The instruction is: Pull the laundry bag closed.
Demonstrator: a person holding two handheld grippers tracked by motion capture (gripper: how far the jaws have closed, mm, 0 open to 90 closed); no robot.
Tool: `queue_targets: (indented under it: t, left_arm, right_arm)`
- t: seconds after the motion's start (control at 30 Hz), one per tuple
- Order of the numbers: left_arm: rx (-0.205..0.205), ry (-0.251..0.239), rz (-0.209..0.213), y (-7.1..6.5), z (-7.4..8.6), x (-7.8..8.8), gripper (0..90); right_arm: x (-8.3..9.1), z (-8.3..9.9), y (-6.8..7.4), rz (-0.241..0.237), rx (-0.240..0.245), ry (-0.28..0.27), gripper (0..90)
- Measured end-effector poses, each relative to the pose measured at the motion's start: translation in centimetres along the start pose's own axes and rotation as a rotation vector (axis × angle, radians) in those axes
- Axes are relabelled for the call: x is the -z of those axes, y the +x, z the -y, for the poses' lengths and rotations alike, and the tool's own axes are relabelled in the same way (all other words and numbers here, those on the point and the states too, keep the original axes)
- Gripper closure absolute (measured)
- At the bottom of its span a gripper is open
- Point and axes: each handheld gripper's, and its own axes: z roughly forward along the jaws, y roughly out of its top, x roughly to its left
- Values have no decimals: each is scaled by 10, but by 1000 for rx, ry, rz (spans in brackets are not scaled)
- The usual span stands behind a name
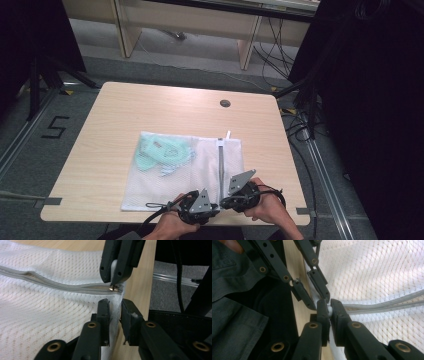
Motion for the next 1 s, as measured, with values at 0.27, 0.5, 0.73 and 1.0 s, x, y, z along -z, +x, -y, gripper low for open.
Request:
queue_targets:
  t: [0.27, 0.5, 0.73, 1.0]
  left_arm:
    - [-36, -8, -9, -3, 0, -1, 876]
    - [-35, -1, 1, -3, 0, 0, 884]
    - [-26, 10, 14, -2, 0, 1, 886]
    - [-19, 17, 19, -2, 0, 0, 886]
  right_arm:
    - [0, 1, -2, 0, -6, -2, 863]
    - [-3, 3, -6, -13, -19, 3, 863]
    - [-8, 4, -13, -16, -26, 22, 864]
    - [-11, 3, -15, -19, -25, 36, 864]
